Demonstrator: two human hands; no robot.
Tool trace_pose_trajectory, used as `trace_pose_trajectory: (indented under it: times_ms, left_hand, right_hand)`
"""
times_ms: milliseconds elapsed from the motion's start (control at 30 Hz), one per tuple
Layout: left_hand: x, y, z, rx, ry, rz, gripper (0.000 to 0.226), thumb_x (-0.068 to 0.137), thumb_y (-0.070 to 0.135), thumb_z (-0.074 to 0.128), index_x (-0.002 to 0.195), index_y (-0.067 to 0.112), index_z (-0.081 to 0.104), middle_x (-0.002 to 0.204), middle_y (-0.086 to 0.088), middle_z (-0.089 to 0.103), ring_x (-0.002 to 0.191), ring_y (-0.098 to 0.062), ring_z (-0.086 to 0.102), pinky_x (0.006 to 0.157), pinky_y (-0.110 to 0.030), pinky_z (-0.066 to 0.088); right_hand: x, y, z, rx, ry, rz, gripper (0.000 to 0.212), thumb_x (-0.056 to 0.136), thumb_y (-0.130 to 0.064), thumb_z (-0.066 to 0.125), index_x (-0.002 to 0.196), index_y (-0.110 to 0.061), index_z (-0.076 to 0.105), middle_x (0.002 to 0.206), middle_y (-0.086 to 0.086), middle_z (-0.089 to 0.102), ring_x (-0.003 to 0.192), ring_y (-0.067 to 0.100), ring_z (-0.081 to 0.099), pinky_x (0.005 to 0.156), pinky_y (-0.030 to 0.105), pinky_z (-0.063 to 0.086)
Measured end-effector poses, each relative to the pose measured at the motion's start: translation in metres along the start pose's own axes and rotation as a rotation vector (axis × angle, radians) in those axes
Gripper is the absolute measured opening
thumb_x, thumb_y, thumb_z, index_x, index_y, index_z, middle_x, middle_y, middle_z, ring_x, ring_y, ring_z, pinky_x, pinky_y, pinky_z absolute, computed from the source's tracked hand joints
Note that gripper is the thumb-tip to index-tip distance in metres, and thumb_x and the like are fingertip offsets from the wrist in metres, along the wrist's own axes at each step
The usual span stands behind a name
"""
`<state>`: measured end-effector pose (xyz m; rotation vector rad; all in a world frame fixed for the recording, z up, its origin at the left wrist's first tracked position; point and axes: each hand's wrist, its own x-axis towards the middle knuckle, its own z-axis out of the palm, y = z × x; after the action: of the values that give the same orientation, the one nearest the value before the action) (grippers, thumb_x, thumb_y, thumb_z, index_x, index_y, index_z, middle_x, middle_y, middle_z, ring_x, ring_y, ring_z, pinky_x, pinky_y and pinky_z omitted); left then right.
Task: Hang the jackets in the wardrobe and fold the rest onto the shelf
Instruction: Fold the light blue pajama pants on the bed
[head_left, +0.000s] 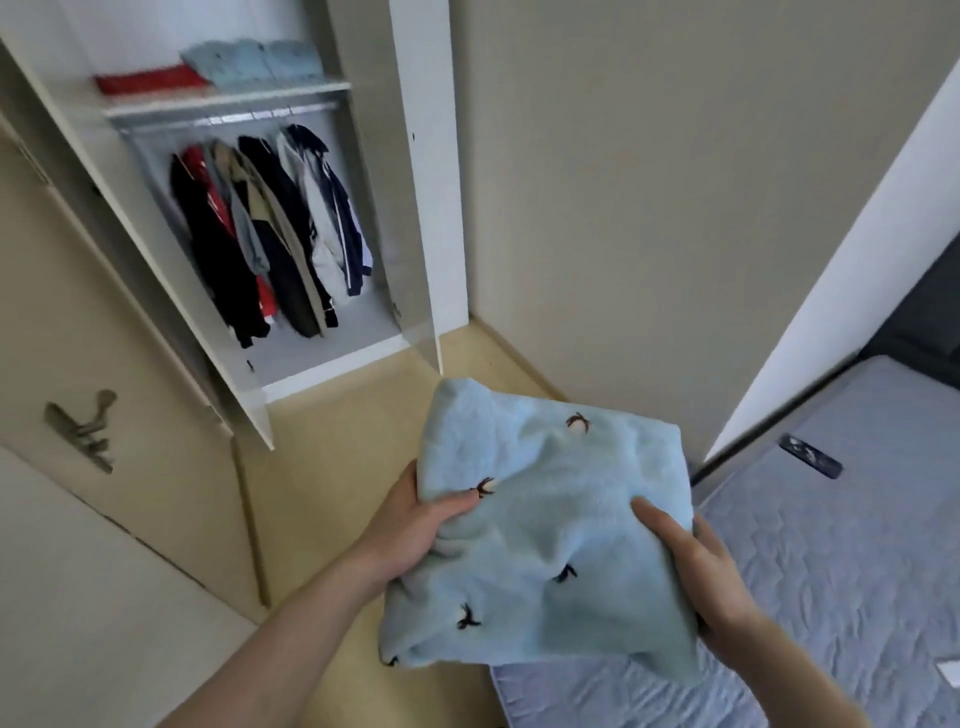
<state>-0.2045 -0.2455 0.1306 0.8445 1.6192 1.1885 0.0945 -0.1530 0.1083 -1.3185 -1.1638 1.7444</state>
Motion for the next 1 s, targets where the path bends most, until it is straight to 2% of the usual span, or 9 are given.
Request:
trace_pose_trajectory:
  times_ms: [167,233,333,433,533,600,833,933,1000]
  left_hand:
    - [0.058,0.039,-0.054,-0.033,0.109,0.075,0.050,0.080,0.037,0.084,0.124,0.036,0.059,0.110,0.017,0.076,0.095,-0.008,0.076,0.070,-0.021,0.059]
    - [0.075,0.054,-0.080,-0.071,0.178,0.113,0.056,0.073,0.041,0.086,0.123,0.034,0.061,0.110,0.015,0.077,0.095,-0.010,0.076,0.067,-0.020,0.059]
    - [0.098,0.072,-0.124,-0.100,0.255,0.136,0.062,0.068,0.043,0.088,0.124,0.029,0.066,0.114,0.005,0.078,0.103,-0.020,0.076,0.076,-0.032,0.062]
    - [0.119,0.093,-0.169,-0.106,0.337,0.165,0.057,0.071,0.037,0.086,0.124,0.026,0.069,0.116,0.001,0.077,0.107,-0.025,0.074,0.092,-0.047,0.059]
    - [0.146,0.117,-0.216,-0.114,0.397,0.197,0.049,0.081,0.029,0.087,0.125,0.027,0.067,0.113,0.005,0.078,0.103,-0.019,0.075,0.093,-0.043,0.058]
    - [0.168,0.135,-0.247,-0.118,0.428,0.226,0.045,0.085,0.023,0.083,0.126,0.027,0.065,0.112,0.007,0.078,0.101,-0.016,0.076,0.089,-0.037,0.059]
    - [0.257,0.188,-0.367,-0.137,0.427,0.324,0.038,0.089,0.021,0.078,0.124,0.024,0.068,0.112,0.002,0.078,0.103,-0.020,0.075,0.087,-0.036,0.059]
    - [0.291,0.204,-0.411,-0.158,0.406,0.355,0.042,0.087,0.024,0.080,0.127,0.024,0.067,0.114,0.001,0.078,0.103,-0.021,0.076,0.085,-0.036,0.061]
    - [0.317,0.214,-0.439,-0.151,0.402,0.375,0.045,0.086,0.025,0.081,0.128,0.026,0.066,0.114,0.004,0.078,0.103,-0.018,0.075,0.083,-0.033,0.062]
  right_hand:
    - [0.084,-0.050,0.059,0.004,-0.158,-0.058,0.058,0.069,-0.058,0.087,0.118,-0.029,0.074,0.114,0.005,0.079,0.100,0.031,0.078,0.074,0.044,0.065]
    - [0.117,-0.069,0.088,-0.016,-0.230,-0.066,0.061,0.069,-0.059,0.088,0.120,-0.027,0.073,0.115,0.007,0.078,0.101,0.032,0.077,0.077,0.045,0.065]
    - [0.163,-0.099,0.138,-0.064,-0.317,-0.084,0.058,0.067,-0.060,0.088,0.115,-0.030,0.075,0.114,0.006,0.079,0.101,0.030,0.077,0.086,0.049,0.062]
    - [0.204,-0.129,0.192,-0.088,-0.386,-0.133,0.047,0.068,-0.059,0.087,0.108,-0.037,0.076,0.112,0.003,0.079,0.099,0.028,0.078,0.082,0.047,0.064]
    - [0.245,-0.160,0.248,-0.103,-0.470,-0.158,0.055,0.071,-0.062,0.088,0.117,-0.035,0.073,0.117,0.003,0.078,0.103,0.029,0.077,0.080,0.046,0.064]
    - [0.273,-0.180,0.286,-0.117,-0.525,-0.180,0.053,0.074,-0.062,0.087,0.119,-0.037,0.073,0.119,0.004,0.077,0.105,0.030,0.076,0.079,0.045,0.065]
    - [0.357,-0.250,0.420,-0.123,-0.556,-0.277,0.045,0.077,-0.059,0.086,0.116,-0.040,0.073,0.119,0.002,0.078,0.105,0.027,0.077,0.075,0.038,0.065]
    - [0.378,-0.270,0.465,-0.106,-0.527,-0.316,0.054,0.075,-0.057,0.087,0.122,-0.034,0.070,0.117,0.001,0.078,0.103,0.027,0.077,0.076,0.040,0.065]
    - [0.395,-0.281,0.493,-0.118,-0.490,-0.357,0.053,0.079,-0.053,0.085,0.123,-0.029,0.068,0.114,0.000,0.079,0.101,0.025,0.078,0.079,0.042,0.064]
